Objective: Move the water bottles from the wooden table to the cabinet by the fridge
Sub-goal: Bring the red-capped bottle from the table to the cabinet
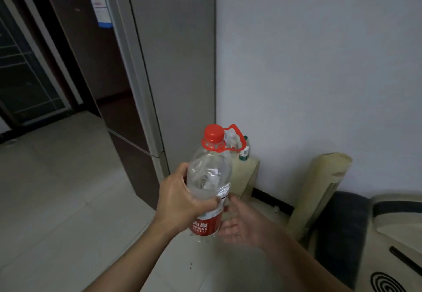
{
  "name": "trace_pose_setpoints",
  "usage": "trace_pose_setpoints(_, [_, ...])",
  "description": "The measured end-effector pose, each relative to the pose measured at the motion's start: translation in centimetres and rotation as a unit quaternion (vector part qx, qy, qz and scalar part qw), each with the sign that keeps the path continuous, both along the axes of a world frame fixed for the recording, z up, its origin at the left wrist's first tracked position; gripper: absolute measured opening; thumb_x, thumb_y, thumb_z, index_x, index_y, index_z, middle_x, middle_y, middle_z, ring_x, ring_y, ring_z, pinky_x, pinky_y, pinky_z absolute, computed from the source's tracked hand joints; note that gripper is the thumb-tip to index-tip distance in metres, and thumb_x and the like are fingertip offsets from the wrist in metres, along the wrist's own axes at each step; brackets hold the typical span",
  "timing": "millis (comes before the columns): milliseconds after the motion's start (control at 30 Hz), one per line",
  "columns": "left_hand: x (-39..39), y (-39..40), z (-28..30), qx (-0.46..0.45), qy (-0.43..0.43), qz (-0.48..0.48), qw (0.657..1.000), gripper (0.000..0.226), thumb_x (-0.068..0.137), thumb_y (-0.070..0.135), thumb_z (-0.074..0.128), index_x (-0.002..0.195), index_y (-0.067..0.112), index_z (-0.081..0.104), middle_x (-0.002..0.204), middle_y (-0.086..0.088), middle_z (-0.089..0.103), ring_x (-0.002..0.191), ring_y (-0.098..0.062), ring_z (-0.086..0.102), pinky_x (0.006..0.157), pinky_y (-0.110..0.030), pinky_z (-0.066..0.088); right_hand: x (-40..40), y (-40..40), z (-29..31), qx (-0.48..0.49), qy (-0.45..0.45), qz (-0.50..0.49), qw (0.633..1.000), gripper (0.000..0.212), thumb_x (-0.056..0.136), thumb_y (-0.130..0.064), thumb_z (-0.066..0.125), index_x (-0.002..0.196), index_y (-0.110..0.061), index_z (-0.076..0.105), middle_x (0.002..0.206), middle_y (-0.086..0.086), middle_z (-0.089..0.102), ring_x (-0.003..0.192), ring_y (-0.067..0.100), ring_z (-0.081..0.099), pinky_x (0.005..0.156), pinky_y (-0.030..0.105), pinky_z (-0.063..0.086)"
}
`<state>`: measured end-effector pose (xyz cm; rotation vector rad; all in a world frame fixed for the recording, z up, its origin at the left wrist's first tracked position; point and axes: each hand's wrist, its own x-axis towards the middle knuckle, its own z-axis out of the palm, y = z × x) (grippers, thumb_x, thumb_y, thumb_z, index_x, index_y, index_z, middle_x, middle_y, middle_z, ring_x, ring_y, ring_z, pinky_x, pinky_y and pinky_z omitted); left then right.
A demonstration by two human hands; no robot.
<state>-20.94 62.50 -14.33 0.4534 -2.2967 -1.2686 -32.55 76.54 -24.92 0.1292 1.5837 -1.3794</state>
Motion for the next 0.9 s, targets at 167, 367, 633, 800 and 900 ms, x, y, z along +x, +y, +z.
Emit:
trace_pose_setpoints(167, [-7.6, -3.2, 1.1, 0.008, 0.011, -0.002, 1.000, 0.071, 0.040, 0.045, 0.086, 0.105, 0.026, 0.066, 0.089, 0.013, 0.074, 0.079, 0.000, 0.071, 0.069, -0.029, 0.062, -7.4, -2.7, 0.7, -0.008, 0.001, -0.023, 1.000, 0.067, 0.092, -0.067, 0.044, 0.129, -0.013, 0.055, 0.120, 0.024, 0.067, 0.103, 0.034, 0.070, 0.089, 0.045, 0.055])
trace_pose_setpoints(367, [-16.1, -8.2, -0.8, 0.051, 0.002, -0.024, 0.998, 0.068, 0.043, 0.033, 0.090, 0.107, 0.029, 0.064, 0.093, 0.012, 0.074, 0.084, -0.005, 0.072, 0.068, -0.025, 0.061, -15.3, -5.9, -0.7, 0.008, -0.011, -0.070, 0.997, 0.068, 0.090, -0.068, 0.048, 0.127, -0.011, 0.057, 0.116, 0.025, 0.068, 0.100, 0.037, 0.070, 0.081, 0.044, 0.057])
trace_pose_setpoints(633, [-27.8, -15.2, -2.6, 0.016, -0.010, -0.108, 0.994, 0.072, 0.053, 0.040, 0.092, 0.114, 0.031, 0.055, 0.101, 0.018, 0.063, 0.089, -0.001, 0.065, 0.070, -0.013, 0.051, -23.2, -11.9, -0.8, 0.008, -0.013, -0.140, 0.990, 0.068, 0.091, -0.066, 0.048, 0.126, -0.009, 0.056, 0.113, 0.023, 0.069, 0.094, 0.033, 0.070, 0.076, 0.039, 0.057])
trace_pose_setpoints(800, [-33.5, -18.6, -2.5, -0.003, 0.019, -0.127, 0.992, 0.066, 0.053, 0.040, 0.092, 0.106, 0.028, 0.055, 0.093, 0.016, 0.063, 0.080, 0.004, 0.062, 0.061, -0.006, 0.051, -27.7, -14.9, -0.7, -0.001, -0.002, -0.204, 0.979, 0.064, 0.094, -0.062, 0.047, 0.126, -0.007, 0.057, 0.109, 0.021, 0.067, 0.093, 0.032, 0.065, 0.075, 0.040, 0.053])
trace_pose_setpoints(900, [-36.1, -20.2, -3.0, 0.015, 0.009, -0.125, 0.992, 0.065, 0.054, 0.035, 0.093, 0.107, 0.026, 0.057, 0.095, 0.013, 0.067, 0.082, 0.002, 0.065, 0.063, -0.011, 0.055, -30.3, -15.9, -1.2, -0.004, -0.011, -0.211, 0.977, 0.066, 0.093, -0.063, 0.047, 0.126, -0.008, 0.057, 0.111, 0.023, 0.068, 0.094, 0.034, 0.068, 0.076, 0.039, 0.054])
